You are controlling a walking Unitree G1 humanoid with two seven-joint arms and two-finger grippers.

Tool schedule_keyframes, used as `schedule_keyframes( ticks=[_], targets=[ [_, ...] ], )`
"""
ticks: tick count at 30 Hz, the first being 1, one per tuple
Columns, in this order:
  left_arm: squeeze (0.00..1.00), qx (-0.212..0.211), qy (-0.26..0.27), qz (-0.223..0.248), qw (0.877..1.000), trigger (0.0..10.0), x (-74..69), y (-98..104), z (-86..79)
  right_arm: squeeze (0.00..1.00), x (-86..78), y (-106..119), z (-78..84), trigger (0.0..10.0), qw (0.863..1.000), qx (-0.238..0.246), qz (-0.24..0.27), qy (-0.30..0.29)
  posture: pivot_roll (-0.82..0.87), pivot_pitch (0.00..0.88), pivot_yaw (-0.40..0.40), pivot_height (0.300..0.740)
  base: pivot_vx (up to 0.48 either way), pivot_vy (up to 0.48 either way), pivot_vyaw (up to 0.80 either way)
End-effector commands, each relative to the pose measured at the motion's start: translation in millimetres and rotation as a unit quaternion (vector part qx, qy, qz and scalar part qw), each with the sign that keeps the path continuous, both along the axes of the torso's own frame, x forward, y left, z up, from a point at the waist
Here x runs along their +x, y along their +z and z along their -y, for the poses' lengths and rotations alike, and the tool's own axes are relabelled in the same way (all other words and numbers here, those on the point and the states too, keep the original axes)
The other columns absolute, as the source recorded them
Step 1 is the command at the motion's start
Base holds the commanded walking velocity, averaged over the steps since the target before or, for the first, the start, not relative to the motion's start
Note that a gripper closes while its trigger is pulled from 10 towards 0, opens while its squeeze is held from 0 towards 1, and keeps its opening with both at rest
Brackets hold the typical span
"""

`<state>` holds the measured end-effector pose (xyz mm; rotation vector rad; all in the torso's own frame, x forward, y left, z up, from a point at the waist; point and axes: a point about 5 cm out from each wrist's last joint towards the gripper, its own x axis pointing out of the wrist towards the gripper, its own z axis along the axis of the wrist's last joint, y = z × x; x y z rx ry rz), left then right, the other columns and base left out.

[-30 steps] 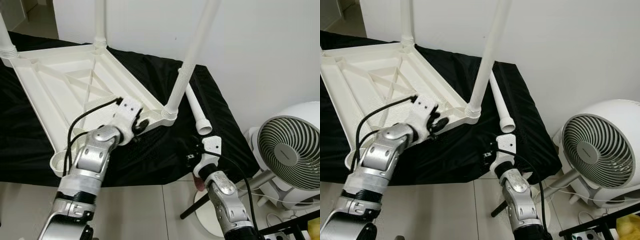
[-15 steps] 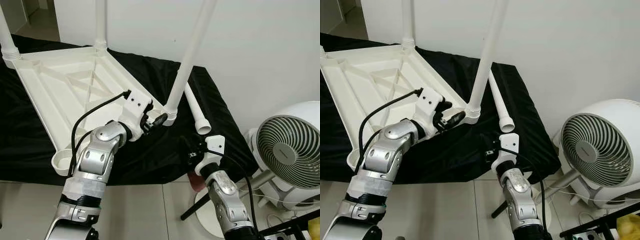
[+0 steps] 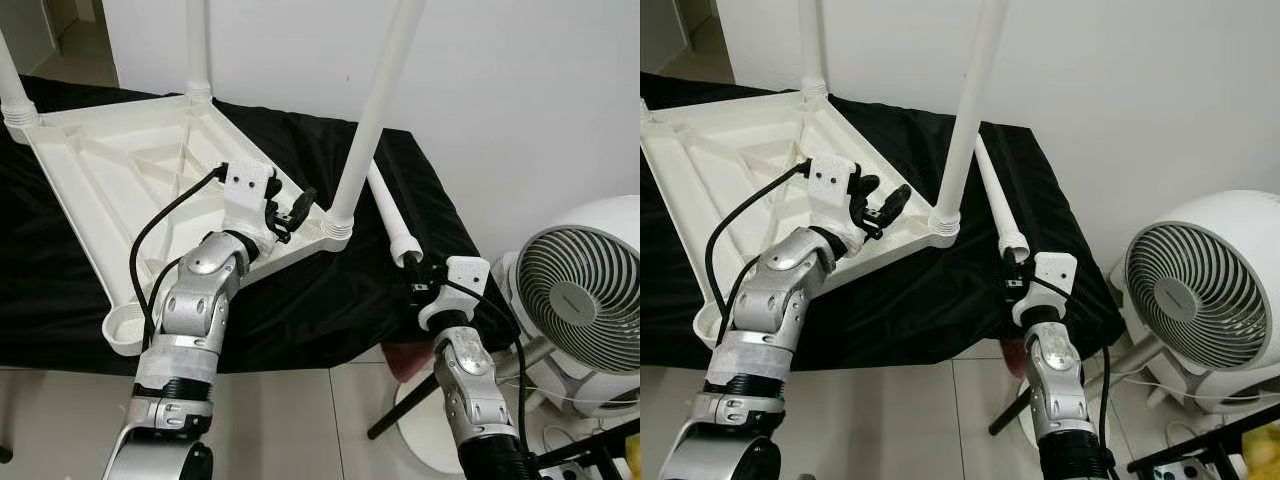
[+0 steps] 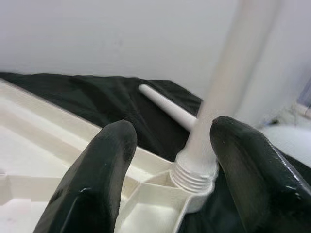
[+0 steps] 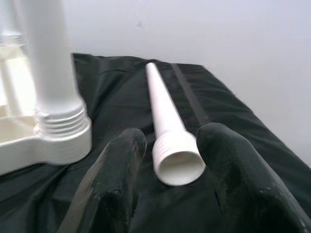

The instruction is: Building children table

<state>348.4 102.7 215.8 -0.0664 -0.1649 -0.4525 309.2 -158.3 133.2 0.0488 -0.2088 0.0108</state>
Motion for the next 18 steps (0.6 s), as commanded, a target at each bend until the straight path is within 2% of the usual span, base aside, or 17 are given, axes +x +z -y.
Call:
schedule_keyframes(
  ticks=[1,4,8,18],
  targets=[
    [0.00,-0.006,0.023,0.004,1.000,10.0,3.6,-1,1.8,0.00,2.0,2,6.4,10.0,1.000,0.001,0.006,-0.022,0.09,0.021,-0.128,0.740,0.000,0.000,0.00],
    [0.00,0.012,0.048,0.011,0.999,10.0,4.5,-6,1.7,0.00,3.9,3,6.0,10.0,0.999,-0.001,0.007,-0.036,0.09,0.021,-0.124,0.740,0.000,0.000,0.00],
    [0.00,-0.009,0.054,-0.006,0.998,10.0,5.3,-15,2.8,0.00,6.0,2,4.3,10.0,0.999,-0.004,0.005,-0.042,0.09,0.019,-0.116,0.740,0.000,0.000,0.00],
    [0.00,-0.002,0.079,-0.003,0.997,10.0,8.5,-24,2.1,0.00,7.6,1,9.3,10.0,0.999,-0.015,0.004,-0.047,0.08,0.011,-0.118,0.740,0.000,0.000,0.00]
  ],
)
